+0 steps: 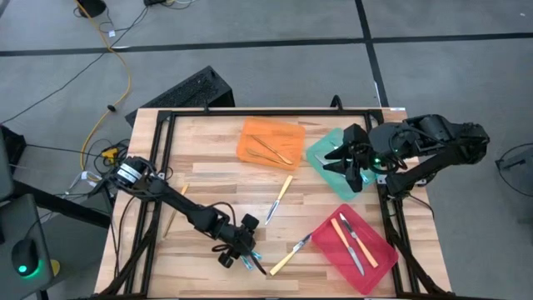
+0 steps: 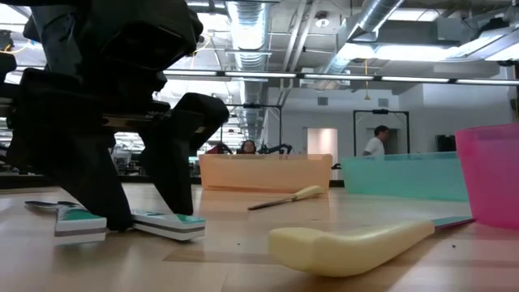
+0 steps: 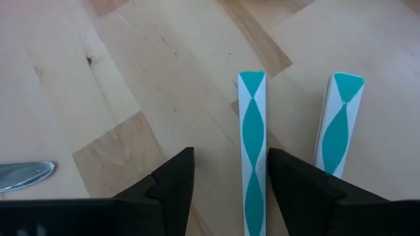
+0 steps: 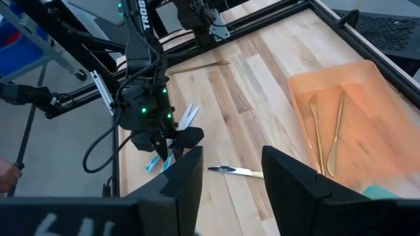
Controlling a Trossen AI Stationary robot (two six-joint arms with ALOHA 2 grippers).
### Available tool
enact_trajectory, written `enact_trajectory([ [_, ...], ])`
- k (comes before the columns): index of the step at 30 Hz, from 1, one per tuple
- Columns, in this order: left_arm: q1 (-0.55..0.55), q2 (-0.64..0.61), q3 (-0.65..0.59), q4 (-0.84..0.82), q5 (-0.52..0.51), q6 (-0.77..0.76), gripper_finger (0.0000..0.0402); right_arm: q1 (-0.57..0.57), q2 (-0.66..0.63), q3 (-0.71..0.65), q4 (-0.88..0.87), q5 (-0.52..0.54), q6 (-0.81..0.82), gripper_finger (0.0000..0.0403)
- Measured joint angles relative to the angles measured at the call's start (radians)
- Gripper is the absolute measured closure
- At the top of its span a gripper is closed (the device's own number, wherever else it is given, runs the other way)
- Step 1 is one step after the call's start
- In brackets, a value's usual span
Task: Sort silverware by color (type)
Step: Put the top white patterned knife into the blue bin
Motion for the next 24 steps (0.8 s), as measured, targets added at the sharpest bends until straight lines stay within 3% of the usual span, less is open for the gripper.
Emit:
enact_trajectory([
  [4,0.007,0.001,0.0,-0.012,0.024,0.0,0.0248,0.0,0.0,0.0,-0.004,0.0,-0.007,0.0226],
  [17,0.011,0.003,-0.002,-0.021,-0.012,-0.014,0.0383,0.0,0.0,0.0,-0.004,0.0,-0.004,0.0226],
  [24,0.022,0.003,-0.003,-0.016,-0.011,-0.196,0.0383,0.0,-0.004,0.0,-0.004,-0.001,0.01,0.0226],
])
